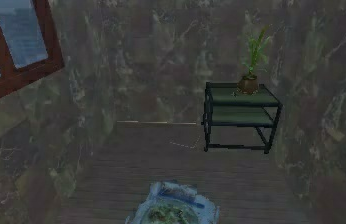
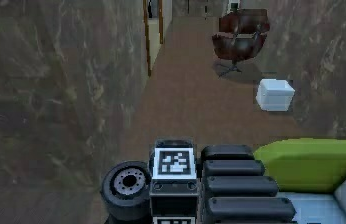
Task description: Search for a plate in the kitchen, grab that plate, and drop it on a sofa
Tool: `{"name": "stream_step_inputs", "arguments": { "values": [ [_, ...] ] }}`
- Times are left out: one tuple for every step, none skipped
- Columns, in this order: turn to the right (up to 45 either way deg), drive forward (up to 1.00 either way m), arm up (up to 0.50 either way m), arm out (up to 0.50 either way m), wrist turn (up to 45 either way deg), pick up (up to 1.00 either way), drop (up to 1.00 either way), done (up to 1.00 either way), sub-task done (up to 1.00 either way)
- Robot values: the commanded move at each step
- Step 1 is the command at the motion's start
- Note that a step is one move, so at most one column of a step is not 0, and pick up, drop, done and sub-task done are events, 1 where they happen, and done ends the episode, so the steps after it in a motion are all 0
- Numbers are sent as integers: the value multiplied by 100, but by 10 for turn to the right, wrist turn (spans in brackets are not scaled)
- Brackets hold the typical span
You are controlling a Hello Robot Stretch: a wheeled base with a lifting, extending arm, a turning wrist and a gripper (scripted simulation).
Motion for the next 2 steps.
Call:
{"name": "stream_step_inputs", "arguments": {
  "values": [
    [150, 0, 0, 0, 0, 0, 0, 0, 0],
    [-450, 0, 0, 0, 0, 0, 0, 0, 0]
  ]
}}
